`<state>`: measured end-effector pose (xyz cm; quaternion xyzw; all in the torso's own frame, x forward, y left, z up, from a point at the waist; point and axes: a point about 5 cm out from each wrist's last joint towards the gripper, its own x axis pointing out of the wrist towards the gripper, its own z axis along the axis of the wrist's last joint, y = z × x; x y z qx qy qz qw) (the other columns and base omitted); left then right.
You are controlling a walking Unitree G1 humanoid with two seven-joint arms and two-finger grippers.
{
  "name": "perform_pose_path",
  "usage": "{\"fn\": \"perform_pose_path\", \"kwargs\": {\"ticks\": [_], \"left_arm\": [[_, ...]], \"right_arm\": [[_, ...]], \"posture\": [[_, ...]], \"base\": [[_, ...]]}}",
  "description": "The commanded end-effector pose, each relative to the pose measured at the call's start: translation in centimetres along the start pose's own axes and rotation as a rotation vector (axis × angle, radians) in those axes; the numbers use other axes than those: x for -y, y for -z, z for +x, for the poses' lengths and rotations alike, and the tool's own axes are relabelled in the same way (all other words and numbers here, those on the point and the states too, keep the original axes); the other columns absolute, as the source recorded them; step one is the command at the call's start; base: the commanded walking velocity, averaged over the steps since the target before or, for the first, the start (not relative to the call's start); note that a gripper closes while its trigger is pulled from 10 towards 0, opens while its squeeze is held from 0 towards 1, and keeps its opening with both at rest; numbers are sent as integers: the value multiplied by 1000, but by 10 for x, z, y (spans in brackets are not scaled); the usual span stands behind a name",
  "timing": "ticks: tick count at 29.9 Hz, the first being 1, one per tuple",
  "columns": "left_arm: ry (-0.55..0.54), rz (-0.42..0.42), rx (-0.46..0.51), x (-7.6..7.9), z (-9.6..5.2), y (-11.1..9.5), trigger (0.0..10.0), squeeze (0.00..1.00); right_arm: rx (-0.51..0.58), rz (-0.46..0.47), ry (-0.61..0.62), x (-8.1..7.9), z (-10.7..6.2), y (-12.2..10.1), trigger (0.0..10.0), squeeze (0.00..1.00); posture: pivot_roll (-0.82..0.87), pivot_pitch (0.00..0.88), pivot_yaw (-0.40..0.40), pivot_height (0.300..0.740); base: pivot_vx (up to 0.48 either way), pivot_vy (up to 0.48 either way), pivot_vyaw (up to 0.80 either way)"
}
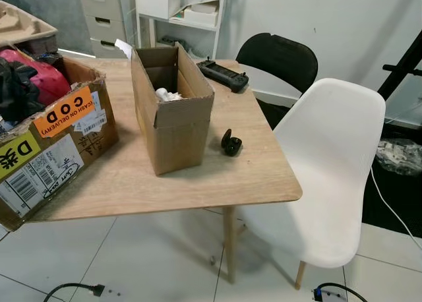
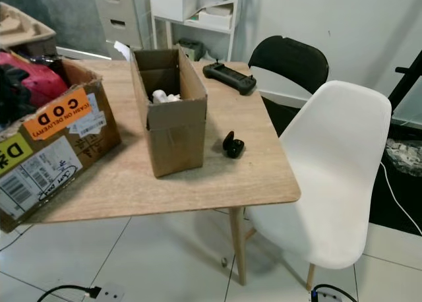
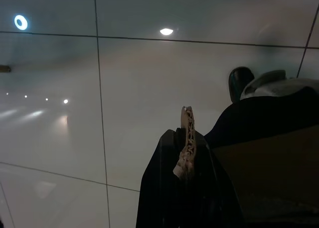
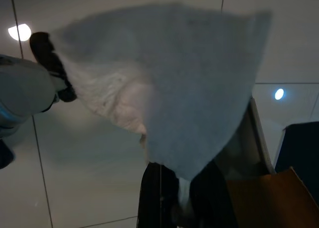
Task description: Picking trash to rubbish bin
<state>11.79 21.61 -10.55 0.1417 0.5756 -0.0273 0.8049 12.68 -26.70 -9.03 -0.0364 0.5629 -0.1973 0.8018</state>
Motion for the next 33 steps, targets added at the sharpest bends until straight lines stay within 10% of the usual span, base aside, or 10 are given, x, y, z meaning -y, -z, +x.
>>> {"fn": "perform_pose_path", "kwargs": {"ticks": [1, 20, 33], "left_arm": [[22, 2, -139, 3, -4, 36, 10000, 0], [32, -4, -126, 9, -3, 31, 10000, 0], [-41, -145, -164, 0, -5, 44, 10000, 0]], "right_arm": [[-6, 1, 1, 2, 0, 3, 10000, 0], [7, 37, 24, 9, 0, -2, 10000, 0], [105, 296, 233, 74, -3, -24, 10000, 0]], "posture": [[43, 82, -51, 740], [41, 84, -54, 740], [31, 96, -48, 740]], "base": [[356, 0, 0], [221, -50, 0], [0, -109, 0]]}}
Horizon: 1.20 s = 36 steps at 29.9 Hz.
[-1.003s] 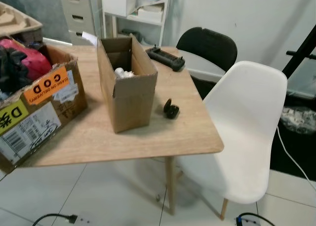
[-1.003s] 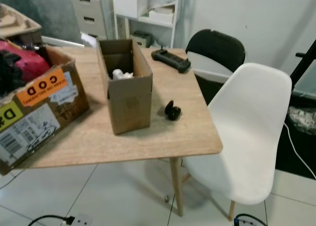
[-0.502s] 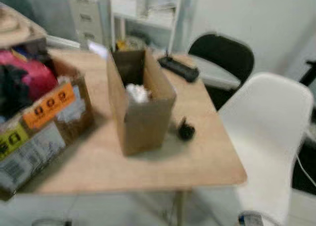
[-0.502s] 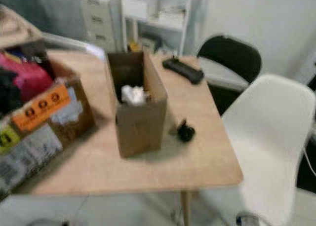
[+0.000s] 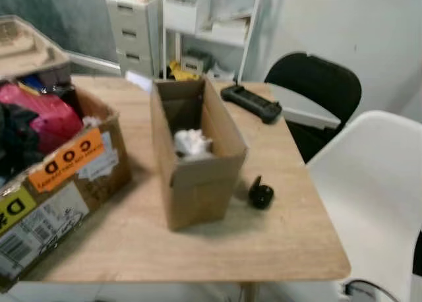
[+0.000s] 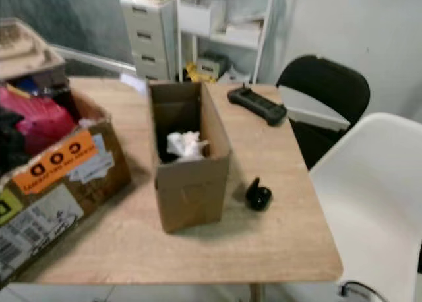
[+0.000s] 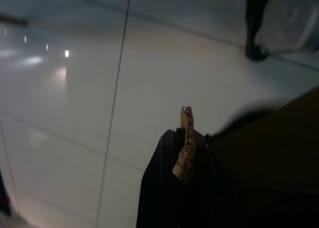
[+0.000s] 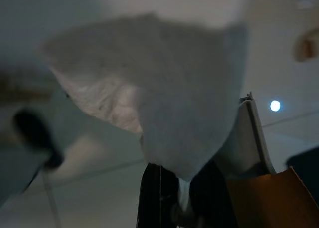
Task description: Picking trash to rubbish bin
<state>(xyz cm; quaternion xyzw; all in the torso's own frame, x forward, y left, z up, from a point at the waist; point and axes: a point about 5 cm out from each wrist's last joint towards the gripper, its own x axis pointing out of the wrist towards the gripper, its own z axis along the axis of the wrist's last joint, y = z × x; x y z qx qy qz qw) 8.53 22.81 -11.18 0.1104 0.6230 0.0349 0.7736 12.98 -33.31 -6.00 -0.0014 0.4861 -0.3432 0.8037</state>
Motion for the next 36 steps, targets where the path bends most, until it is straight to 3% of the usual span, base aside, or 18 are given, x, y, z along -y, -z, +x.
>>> {"fn": "perform_pose_path", "kwargs": {"ticks": [1, 6, 7, 9, 12, 15, 17, 18, 19, 21, 22, 25, 26, 28, 29, 30, 33, 36], "left_arm": [[-3, -51, -40, 0, 0, 12, 10000, 0], [-55, -151, -45, -12, -1, 16, 10000, 0], [-161, -273, -36, -37, -3, 20, 10000, 0], [-215, -320, -31, -50, -5, 22, 10000, 0], [-399, -454, -8, -98, -15, 30, 10000, 0], [-428, -476, -2, -107, -18, 31, 10000, 0], [-462, -504, 1, -118, -22, 34, 10000, 0], [-462, -504, 1, -118, -22, 34, 10000, 0], [-466, -544, -1, -121, -23, 37, 10000, 0], [-455, -559, -3, -119, -22, 38, 10000, 0], [-455, -559, -3, -119, -22, 38, 10000, 0], [-400, -552, -17, -103, -18, 39, 10000, 0], [-400, -552, -17, -103, -18, 39, 10000, 0], [-340, -508, -32, -83, -13, 38, 10000, 0], [-340, -508, -32, -83, -13, 38, 10000, 0], [-313, -481, -37, -75, -11, 37, 10000, 0], [-241, -399, -38, -54, -6, 33, 10000, 0], [-229, -385, -38, -50, -6, 32, 10000, 0]], "right_arm": [[21, 65, 69, 15, 1, -7, 10000, 0], [71, 131, 171, 40, 2, -23, 10000, 0], [156, 182, 244, 61, 0, -48, 10000, 0], [205, 204, 277, 71, -2, -63, 10000, 0], [423, 303, 347, 97, -17, -122, 10000, 0], [480, 332, 351, 101, -22, -136, 10000, 0], [615, 352, 346, 104, -36, -170, 10000, 0], [615, 352, 346, 104, -36, -170, 10000, 0], [812, 394, 281, 101, -60, -218, 10000, 0], [937, 421, 209, 95, -78, -246, 10000, 0], [937, 421, 209, 95, -78, -246, 10000, 0], [1273, 466, -105, 64, -138, -313, 10000, 0], [1273, 466, -105, 64, -138, -313, 10000, 0], [1472, 472, -434, 34, -185, -343, 10000, 0], [1472, 472, -434, 34, -185, -343, 10000, 0], [1544, 461, -593, 22, -206, -351, 10000, 0], [1669, 318, -954, -9, -254, -357, 10000, 0], [1687, 278, -1023, -15, -263, -356, 10000, 0]], "posture": [[31, 96, -48, 740], [26, 98, -47, 740], [25, 104, -50, 740], [25, 104, -50, 740], [35, 108, -50, 740], [36, 108, -50, 740], [41, 111, -48, 740], [41, 111, -48, 740], [44, 110, -46, 740], [44, 110, -46, 740], [44, 110, -46, 740], [47, 109, -46, 740], [47, 109, -46, 740], [50, 104, -50, 740], [50, 104, -50, 740], [50, 103, -49, 740], [52, 102, -54, 740], [52, 102, -54, 740]], "base": [[0, 0, 0], [0, 0, 0], [0, 0, 0], [0, 0, 0], [0, 0, 0], [0, 0, 0], [0, 0, 0], [0, 0, 0], [0, 0, 0], [0, 0, 0], [0, 0, 0], [0, 0, 0], [0, 0, 0], [0, 0, 0], [0, 0, 0], [0, 0, 0], [0, 0, 0], [0, 0, 0]]}}
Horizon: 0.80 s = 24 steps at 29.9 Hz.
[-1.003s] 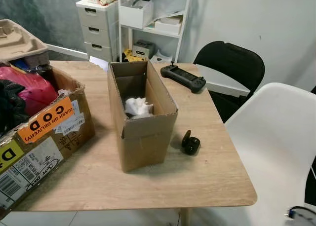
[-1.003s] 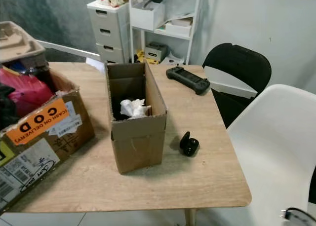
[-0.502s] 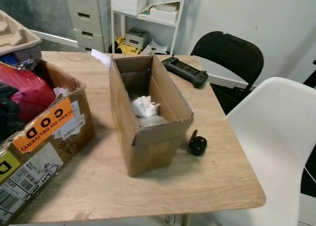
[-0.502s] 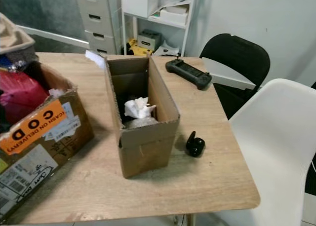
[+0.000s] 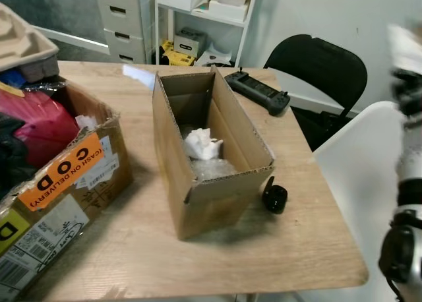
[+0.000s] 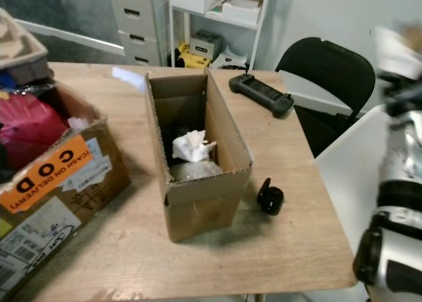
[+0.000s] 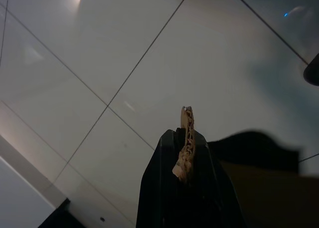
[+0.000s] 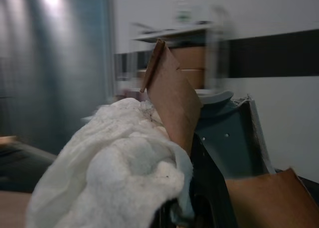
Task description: Picking trash to rubbish bin
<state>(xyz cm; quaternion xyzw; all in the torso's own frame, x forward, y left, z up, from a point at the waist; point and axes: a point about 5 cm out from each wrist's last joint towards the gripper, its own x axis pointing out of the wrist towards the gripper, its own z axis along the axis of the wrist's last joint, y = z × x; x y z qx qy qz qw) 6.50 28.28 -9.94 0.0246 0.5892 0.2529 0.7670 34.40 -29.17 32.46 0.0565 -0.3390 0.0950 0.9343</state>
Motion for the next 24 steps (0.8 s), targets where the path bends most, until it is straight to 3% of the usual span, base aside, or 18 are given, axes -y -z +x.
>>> {"fn": "perform_pose_path", "kwargs": {"ticks": [1, 3, 4, 7, 8, 11, 14, 21, 24], "left_arm": [[30, 78, -15, 7, -1, 8, 10000, 0], [63, 144, 5, 17, -2, 7, 10000, 0], [63, 144, 5, 17, -2, 7, 10000, 0], [81, 196, 16, 23, -3, 5, 10000, 0], [81, 196, 16, 23, -3, 5, 10000, 0], [96, 248, 32, 29, -3, 2, 10000, 0], [101, 261, 35, 30, -3, 1, 10000, 0], [107, 281, 40, 31, -3, 0, 10000, 0], [111, 291, 42, 32, -4, 0, 10000, 0]], "right_arm": [[1, 17, -133, -17, 4, -6, 10000, 0], [-39, 22, -302, -41, 7, -5, 10000, 0], [-39, 22, -302, -41, 7, -5, 10000, 0], [-87, 53, -548, -76, -1, -5, 10000, 0], [-87, 53, -548, -76, -1, -5, 10000, 0], [-189, 1, -724, -93, -12, -2, 10000, 0], [-237, -34, -754, -96, -15, 0, 10000, 0], [-227, -20, -786, -111, -12, -1, 10000, 0], [-221, 3, -856, -128, -11, 0, 10000, 0]], "posture": [[49, 98, -58, 740], [46, 96, -62, 740], [46, 96, -62, 740], [44, 94, -62, 740], [44, 94, -62, 740], [40, 92, -60, 740], [38, 93, -59, 740], [32, 95, -56, 740], [31, 97, -57, 740]], "base": [[0, 0, 0], [0, 0, 0], [0, 0, 0], [0, 0, 0], [0, 0, 0], [0, 0, 0], [0, 0, 0], [0, 0, 0], [0, 0, 0]]}}
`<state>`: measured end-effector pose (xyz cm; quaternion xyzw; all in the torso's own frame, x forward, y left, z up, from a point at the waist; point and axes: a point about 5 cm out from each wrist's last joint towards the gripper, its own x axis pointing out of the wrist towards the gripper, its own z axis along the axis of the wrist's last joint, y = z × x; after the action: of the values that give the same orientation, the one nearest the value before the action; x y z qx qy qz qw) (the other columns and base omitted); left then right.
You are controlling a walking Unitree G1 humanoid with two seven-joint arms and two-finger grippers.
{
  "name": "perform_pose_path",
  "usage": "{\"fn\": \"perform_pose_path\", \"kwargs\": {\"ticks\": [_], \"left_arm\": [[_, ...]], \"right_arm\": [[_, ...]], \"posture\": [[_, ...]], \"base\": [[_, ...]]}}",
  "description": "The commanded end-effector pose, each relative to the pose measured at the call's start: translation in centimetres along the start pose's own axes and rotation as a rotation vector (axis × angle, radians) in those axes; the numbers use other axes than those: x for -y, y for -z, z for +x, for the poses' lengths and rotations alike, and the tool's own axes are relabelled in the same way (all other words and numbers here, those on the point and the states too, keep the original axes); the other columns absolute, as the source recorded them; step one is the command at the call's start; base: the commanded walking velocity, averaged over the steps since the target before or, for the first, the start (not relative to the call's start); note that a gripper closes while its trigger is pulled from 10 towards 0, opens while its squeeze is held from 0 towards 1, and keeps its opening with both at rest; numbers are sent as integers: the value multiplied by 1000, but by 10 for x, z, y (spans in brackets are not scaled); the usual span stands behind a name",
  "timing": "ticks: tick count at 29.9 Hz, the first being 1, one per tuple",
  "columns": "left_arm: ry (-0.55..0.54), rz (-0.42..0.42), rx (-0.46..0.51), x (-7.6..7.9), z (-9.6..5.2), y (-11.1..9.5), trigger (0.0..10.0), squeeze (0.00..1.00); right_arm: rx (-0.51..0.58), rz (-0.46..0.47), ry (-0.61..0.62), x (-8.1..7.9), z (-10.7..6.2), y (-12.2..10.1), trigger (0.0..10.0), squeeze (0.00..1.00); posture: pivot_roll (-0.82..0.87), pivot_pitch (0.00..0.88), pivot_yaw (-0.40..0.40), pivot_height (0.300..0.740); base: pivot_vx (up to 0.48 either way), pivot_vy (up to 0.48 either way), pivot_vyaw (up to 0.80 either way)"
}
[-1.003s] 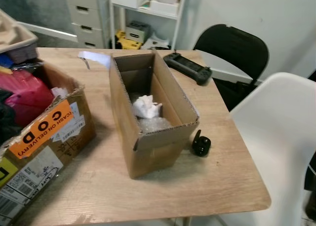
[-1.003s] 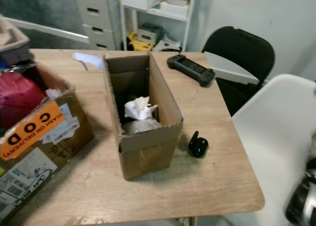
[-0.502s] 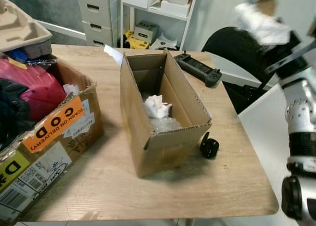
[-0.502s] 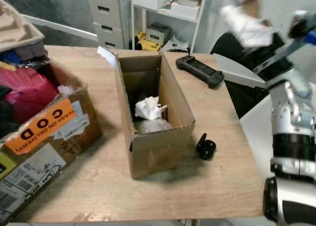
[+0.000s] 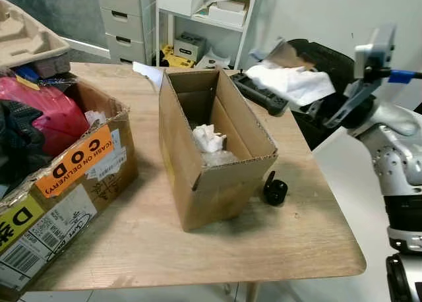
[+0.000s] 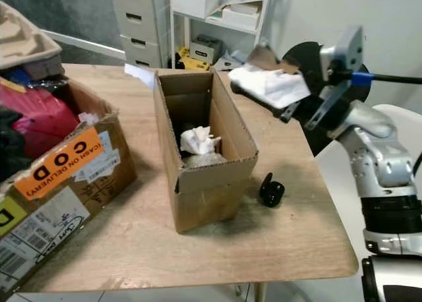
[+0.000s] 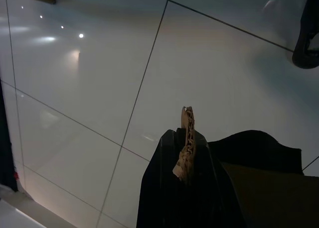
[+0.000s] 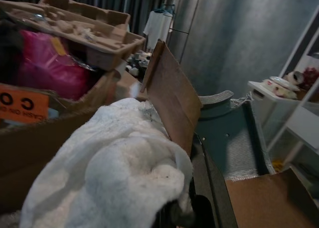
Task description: Picking trash to rubbish bin
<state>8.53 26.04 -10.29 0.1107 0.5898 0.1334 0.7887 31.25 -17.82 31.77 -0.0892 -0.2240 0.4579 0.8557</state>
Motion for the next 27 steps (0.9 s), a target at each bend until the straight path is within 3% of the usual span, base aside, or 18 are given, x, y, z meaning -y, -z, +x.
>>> {"fn": "perform_pose_path", "kwargs": {"ticks": [1, 7, 15, 20, 27], "left_arm": [[23, 15, -30, 7, -1, 10, 10000, 0], [33, 20, -37, 11, -2, 13, 10000, 0], [42, 12, -46, 16, -3, 16, 10000, 0], [44, 10, -52, 17, -3, 19, 10000, 0], [41, 15, -58, 16, -3, 22, 10000, 0]], "right_arm": [[12, -14, -53, -7, 7, -6, 10000, 0], [-15, 31, -84, -16, 40, 11, 10000, 0], [-35, 123, -159, -36, 61, 30, 10000, 0], [-99, 143, -164, -41, 65, 41, 10000, 0], [-205, 146, -174, -43, 58, 51, 10000, 0]], "posture": [[31, 97, -57, 740], [29, 98, -66, 740], [46, 103, -81, 740], [47, 105, -81, 740], [44, 112, -76, 740]], "base": [[0, 0, 0], [0, 0, 0], [0, 0, 0], [0, 0, 0], [0, 0, 0]]}}
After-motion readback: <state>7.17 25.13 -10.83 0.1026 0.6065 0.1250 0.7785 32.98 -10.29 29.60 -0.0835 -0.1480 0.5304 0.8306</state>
